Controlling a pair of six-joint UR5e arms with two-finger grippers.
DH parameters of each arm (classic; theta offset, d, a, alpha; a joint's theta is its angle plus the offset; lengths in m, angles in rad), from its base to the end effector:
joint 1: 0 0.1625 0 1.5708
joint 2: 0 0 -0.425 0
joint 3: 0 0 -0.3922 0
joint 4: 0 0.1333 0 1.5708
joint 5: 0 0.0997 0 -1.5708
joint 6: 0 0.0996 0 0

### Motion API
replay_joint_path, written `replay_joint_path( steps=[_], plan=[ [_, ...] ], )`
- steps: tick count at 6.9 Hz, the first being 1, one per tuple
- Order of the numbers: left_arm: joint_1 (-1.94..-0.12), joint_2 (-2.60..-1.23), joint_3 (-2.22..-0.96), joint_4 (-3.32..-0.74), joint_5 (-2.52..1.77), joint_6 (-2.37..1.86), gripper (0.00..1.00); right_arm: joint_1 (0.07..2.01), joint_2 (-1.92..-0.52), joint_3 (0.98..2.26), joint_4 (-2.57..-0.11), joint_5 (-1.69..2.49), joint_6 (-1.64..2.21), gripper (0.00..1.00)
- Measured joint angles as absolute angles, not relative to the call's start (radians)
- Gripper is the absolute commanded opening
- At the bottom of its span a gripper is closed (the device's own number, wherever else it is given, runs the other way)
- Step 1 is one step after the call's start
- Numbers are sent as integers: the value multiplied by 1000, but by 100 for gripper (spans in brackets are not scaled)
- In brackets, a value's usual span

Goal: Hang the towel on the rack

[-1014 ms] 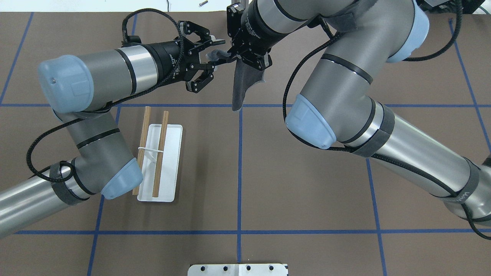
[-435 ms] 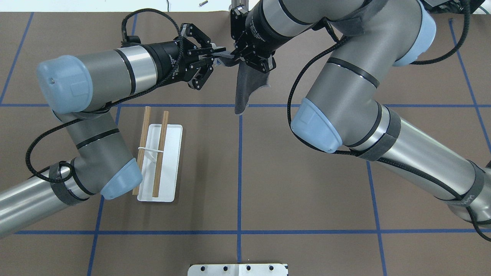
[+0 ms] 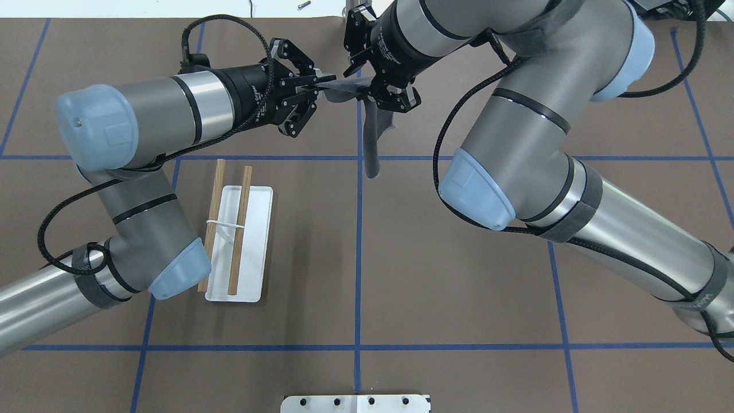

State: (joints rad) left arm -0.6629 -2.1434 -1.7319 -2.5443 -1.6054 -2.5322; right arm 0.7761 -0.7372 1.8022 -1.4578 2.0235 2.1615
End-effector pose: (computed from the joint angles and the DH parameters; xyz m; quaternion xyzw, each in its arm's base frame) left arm 0.3982 -0.4757 0.1448 -0.1233 0.7435 -0.4680 0.4616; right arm -0.3836 -0.5023 0.0473 -0.1357 -0.5563 0.4150 0.7070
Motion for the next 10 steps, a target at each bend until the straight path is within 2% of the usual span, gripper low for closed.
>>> replay_joint_path(
  steps=[3,5,8,10],
  plan=[
    [-652,-2103,-1733,-2544,-1608,-2237,0,807,-869,1918,-1460,2040,2075,100],
    [-573,-2039,-1756,-2542,-1586,-2035,0,828,-937,1958,-1463,2051,2016,100],
    [-428,-1876,-1916,-2543,-1408,-1984,0,851,-975,1973,-1463,2055,1997,100],
    [-405,-1709,-2015,-2554,-1318,-1973,0,912,-1011,1986,-1469,2061,1921,100]
  ],
)
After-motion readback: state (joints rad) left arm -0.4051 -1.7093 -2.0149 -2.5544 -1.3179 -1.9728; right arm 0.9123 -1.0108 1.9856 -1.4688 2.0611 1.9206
